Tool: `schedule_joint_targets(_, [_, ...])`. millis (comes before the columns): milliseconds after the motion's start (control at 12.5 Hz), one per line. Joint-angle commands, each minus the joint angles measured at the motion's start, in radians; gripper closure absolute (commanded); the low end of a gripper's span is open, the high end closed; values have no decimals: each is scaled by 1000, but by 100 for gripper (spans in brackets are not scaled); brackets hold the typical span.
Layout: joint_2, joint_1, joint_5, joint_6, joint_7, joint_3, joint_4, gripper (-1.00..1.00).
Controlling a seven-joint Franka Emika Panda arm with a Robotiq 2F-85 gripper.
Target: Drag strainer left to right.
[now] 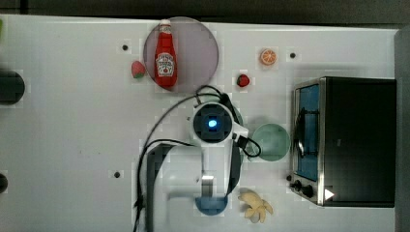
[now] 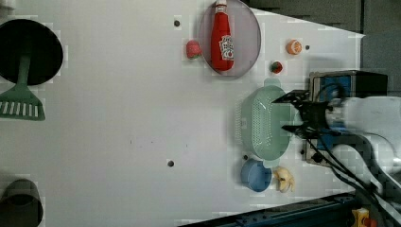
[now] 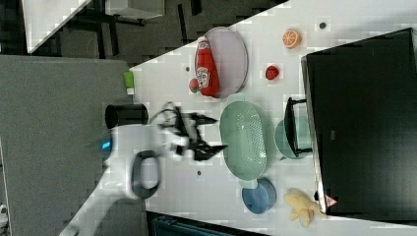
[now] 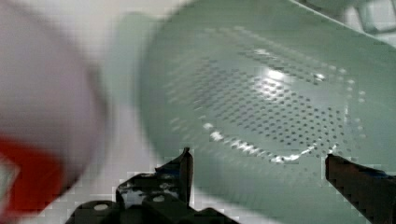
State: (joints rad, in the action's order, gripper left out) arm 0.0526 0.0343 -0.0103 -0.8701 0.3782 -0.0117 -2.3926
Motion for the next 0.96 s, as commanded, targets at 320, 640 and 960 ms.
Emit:
schedule_joint_targets(320, [-374, -14, -1, 279, -354, 41, 40, -100])
schedule_joint_targets(640, [-554, -20, -2, 616, -358, 33, 134, -100])
schedule_joint_targets(960, [-559, -21, -1, 699, -457, -15, 213, -100])
